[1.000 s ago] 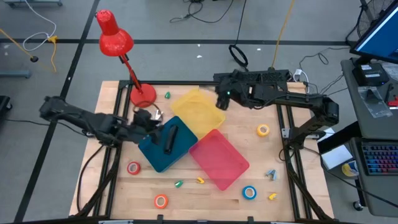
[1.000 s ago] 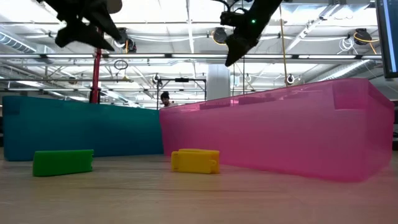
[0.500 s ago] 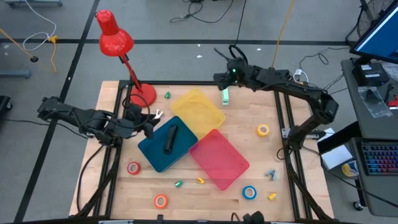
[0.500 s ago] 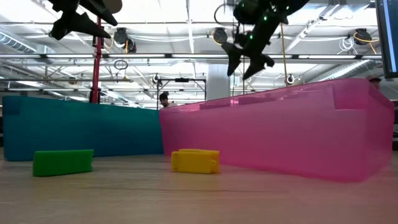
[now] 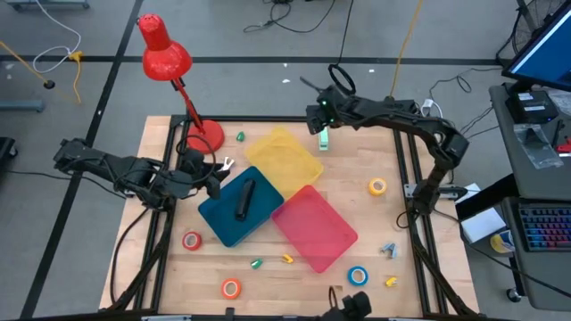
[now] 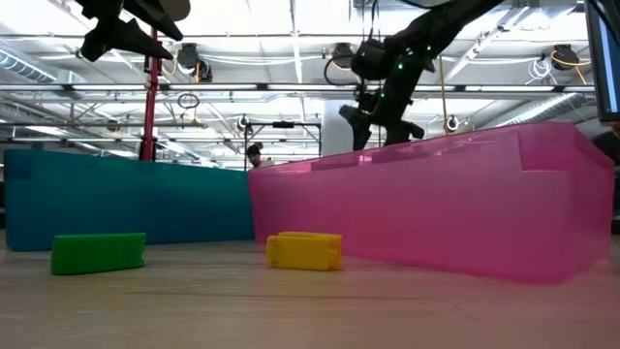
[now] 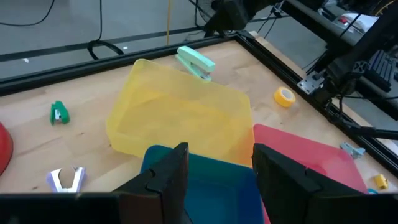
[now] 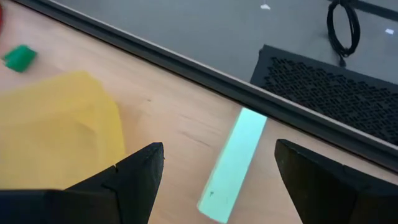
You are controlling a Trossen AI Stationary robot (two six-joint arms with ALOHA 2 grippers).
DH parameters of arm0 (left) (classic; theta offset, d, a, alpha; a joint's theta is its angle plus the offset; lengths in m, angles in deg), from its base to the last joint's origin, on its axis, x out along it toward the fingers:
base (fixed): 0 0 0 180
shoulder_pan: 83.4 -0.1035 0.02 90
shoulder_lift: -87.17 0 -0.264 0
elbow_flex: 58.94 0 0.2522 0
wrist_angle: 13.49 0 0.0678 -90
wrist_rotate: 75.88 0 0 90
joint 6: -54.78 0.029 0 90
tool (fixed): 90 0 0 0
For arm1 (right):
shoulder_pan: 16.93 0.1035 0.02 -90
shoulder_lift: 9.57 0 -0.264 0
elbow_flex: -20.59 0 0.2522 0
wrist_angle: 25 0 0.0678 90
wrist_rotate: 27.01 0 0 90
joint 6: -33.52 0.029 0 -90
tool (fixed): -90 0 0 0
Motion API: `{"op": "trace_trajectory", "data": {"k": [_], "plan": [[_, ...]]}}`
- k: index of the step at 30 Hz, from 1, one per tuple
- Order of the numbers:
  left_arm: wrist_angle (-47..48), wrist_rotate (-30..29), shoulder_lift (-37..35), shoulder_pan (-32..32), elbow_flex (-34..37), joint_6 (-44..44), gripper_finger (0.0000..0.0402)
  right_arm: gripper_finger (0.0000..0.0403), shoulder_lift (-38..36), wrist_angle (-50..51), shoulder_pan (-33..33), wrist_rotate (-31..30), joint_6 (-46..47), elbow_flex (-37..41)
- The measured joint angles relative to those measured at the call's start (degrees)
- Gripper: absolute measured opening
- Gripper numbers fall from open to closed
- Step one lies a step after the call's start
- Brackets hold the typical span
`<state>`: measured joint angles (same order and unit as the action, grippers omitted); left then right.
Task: Pick and place Stapler, Stapler remover, tape
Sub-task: Put the large light green stapler into the blue bin
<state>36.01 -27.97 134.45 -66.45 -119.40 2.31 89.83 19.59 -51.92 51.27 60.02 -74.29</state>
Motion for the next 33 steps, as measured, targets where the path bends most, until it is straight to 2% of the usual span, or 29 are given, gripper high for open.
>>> {"op": "trace_trajectory", "data": {"k": [20,33], "plan": [[0.01,-0.02,0.07,-0.01,0.02,7.78,0.0177,0.0297,9.2,0.47,-1.21,1.35,3.36,0.0],[0.04,-0.02,0.07,0.0,0.02,9.31,0.0177,0.0295,14.02,0.82,-1.47,1.36,5.67,0.02]]}}
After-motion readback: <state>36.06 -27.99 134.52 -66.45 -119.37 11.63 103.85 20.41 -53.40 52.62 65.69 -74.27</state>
